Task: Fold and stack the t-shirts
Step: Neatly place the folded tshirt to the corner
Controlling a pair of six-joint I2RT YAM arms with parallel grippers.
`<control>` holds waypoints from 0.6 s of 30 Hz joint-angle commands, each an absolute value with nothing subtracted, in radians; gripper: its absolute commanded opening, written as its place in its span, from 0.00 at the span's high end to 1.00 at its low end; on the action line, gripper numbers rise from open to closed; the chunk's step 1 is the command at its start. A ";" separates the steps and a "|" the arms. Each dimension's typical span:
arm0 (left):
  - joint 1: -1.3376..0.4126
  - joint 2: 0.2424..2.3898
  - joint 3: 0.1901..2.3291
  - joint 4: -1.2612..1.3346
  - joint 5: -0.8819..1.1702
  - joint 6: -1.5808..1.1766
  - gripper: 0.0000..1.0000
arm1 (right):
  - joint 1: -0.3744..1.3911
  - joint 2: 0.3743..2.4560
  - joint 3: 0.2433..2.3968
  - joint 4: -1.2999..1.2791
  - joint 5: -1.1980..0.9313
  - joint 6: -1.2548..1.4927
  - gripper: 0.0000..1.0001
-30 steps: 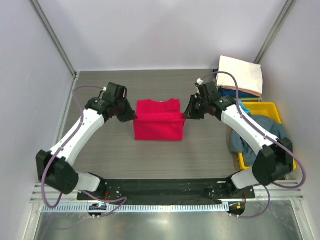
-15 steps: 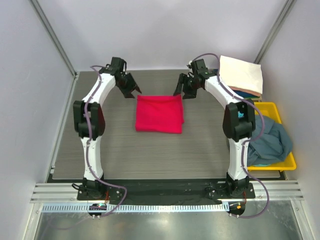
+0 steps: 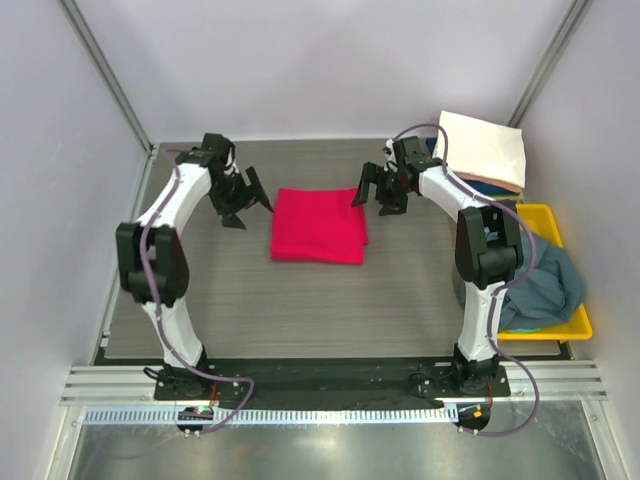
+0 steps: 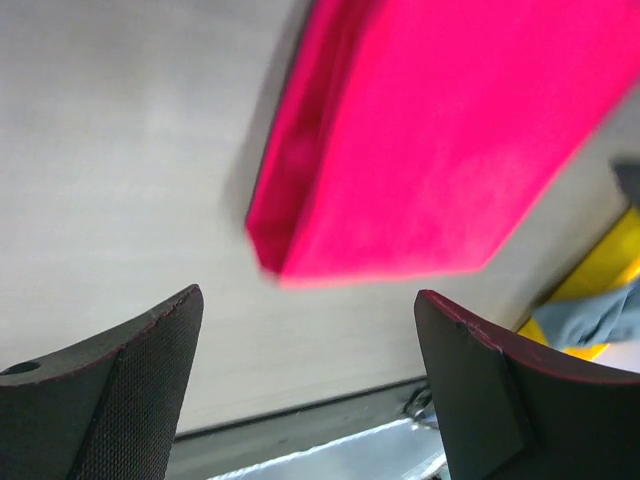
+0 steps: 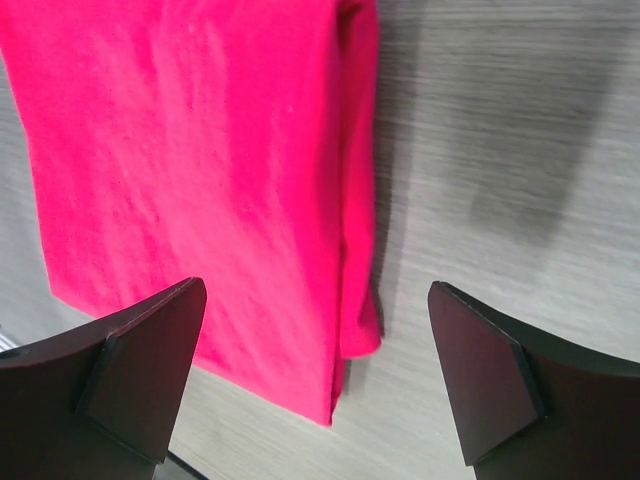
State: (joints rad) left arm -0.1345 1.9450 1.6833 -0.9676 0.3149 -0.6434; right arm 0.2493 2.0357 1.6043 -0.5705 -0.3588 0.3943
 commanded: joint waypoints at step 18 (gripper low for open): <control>-0.135 1.002 1.037 -1.031 0.104 -0.486 0.07 | 0.357 2.284 1.367 -0.033 -0.650 0.585 0.21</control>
State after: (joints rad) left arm -0.1360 1.0683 1.0500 -1.0317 0.1665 -0.5060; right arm 0.2874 2.2055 1.5017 -0.0711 -0.6167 0.4850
